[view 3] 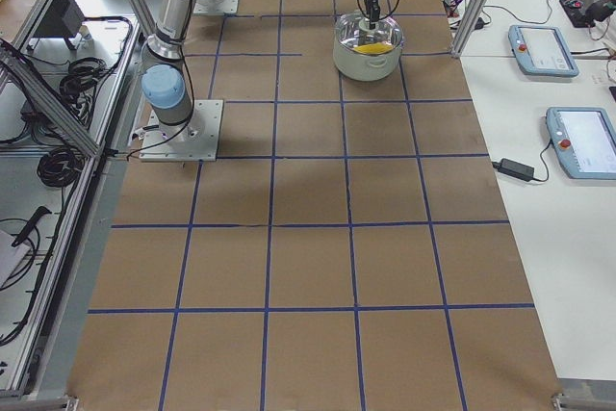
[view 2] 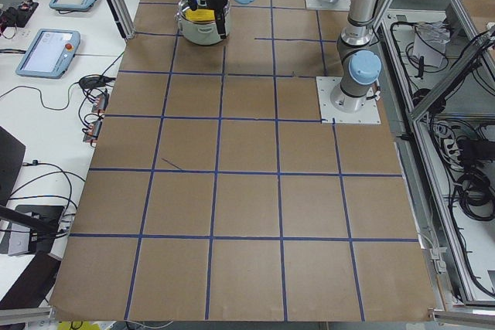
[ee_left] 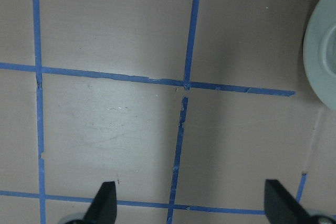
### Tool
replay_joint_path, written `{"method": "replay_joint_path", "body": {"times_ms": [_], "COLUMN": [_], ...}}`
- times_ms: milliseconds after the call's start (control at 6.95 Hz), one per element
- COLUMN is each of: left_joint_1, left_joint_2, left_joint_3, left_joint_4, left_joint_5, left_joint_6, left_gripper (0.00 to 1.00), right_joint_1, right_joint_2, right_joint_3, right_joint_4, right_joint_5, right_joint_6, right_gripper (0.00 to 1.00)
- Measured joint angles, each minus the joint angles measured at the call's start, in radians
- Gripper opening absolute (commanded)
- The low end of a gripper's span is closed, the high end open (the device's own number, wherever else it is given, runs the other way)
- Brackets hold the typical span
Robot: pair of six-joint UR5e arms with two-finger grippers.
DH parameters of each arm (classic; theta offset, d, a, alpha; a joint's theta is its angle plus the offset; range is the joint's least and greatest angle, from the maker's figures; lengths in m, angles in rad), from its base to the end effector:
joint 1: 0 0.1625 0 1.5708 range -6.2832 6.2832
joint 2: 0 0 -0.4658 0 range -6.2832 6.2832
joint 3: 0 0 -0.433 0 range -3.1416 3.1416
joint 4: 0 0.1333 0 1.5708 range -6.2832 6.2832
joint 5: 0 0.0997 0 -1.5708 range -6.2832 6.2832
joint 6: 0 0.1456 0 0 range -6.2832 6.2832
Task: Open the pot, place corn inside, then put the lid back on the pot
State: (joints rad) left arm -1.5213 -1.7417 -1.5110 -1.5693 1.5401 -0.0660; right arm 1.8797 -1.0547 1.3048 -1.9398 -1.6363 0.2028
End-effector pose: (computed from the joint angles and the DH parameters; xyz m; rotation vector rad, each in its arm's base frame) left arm -0.1083 -0.5988 0.4179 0.1820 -3.1018 -0.1709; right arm 0.3507 -0.6918 0.3280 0.1584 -3.0976 0.2043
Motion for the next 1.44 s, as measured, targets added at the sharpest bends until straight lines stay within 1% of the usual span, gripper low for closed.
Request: {"method": "replay_joint_path", "body": {"times_ms": [144,432,575,863,1151,1438], "left_joint_1": [0.0,0.0,0.0,0.0,0.0,0.0], "left_joint_2": [0.0,0.0,0.0,0.0,-0.001,0.0], "left_joint_3": [0.0,0.0,0.0,0.0,0.001,0.0], "left_joint_4": [0.0,0.0,0.0,0.0,0.0,0.0], "left_joint_5": [0.0,0.0,0.0,0.0,0.001,0.002], "left_joint_6": [0.0,0.0,0.0,0.0,0.002,0.003], "left_gripper": [1.0,1.0,1.0,1.0,1.0,1.0], "right_joint_1": [-0.001,-0.004,-0.009,-0.039,-0.101,-0.172], "right_joint_2": [0.004,0.019,0.024,0.013,-0.043,-0.134], "right_joint_3": [-0.012,-0.074,-0.105,-0.127,-0.123,-0.099], "right_joint_4": [-0.002,0.02,0.052,0.109,0.183,0.279], "right_joint_5": [0.001,0.004,0.007,0.01,0.016,0.025], "right_joint_6": [0.005,0.01,0.008,-0.02,-0.099,-0.191], "right_gripper": [1.0,1.0,1.0,1.0,1.0,1.0]}}
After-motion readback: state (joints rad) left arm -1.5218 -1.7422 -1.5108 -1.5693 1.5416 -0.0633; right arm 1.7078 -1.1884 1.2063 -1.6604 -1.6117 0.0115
